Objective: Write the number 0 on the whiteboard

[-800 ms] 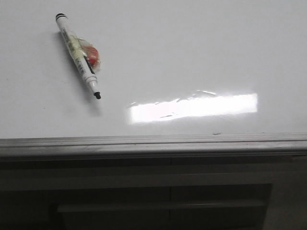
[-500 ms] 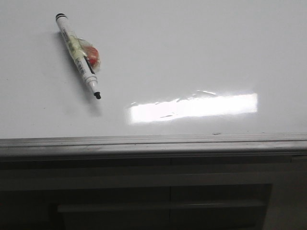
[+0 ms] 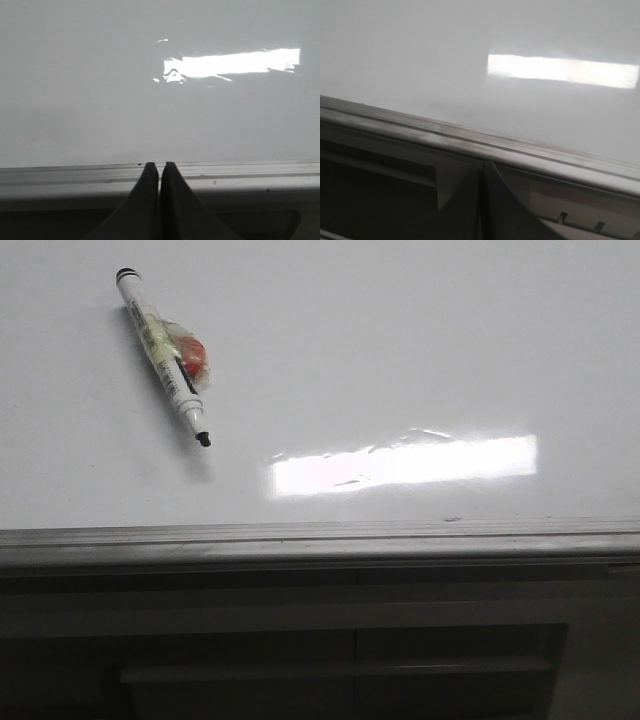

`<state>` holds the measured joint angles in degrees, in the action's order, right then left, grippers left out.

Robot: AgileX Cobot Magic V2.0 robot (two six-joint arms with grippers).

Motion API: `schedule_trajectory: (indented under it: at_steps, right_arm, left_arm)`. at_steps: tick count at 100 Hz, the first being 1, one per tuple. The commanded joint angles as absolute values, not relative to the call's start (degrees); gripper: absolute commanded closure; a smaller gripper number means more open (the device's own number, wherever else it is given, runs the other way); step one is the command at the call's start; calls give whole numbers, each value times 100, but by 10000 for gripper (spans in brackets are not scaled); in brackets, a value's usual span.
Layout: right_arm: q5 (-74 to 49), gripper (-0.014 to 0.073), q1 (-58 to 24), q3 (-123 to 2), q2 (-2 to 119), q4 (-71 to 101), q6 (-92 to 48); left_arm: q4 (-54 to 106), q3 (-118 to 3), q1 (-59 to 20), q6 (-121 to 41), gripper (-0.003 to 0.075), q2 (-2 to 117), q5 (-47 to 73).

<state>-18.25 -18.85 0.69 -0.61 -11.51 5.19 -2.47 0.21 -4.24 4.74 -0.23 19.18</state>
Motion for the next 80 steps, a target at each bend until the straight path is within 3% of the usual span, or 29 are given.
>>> schedule_trajectory:
  at_steps: [1, 16, 38, 68, 80]
  right_arm:
    - [-1708, 663, -1851, 139, -171, -1241, 474]
    - [-1199, 663, -1851, 139, -171, -1268, 474]
    - [247, 663, -1851, 139, -171, -740, 617]
    - [2113, 662, -1851, 115, -171, -61, 775]
    - [1666, 661, -1851, -136, -171, 753, 999]
  left_arm:
    - [-234, 203, -429, 519, 740, -183, 1646]
    - [108, 203, -429, 519, 740, -183, 1485]
    - [3874, 203, -429, 530, 740, -183, 668]
    - [5050, 192, -429, 530, 740, -183, 335]
    - [5023, 68, -465, 246, 739, -183, 429]
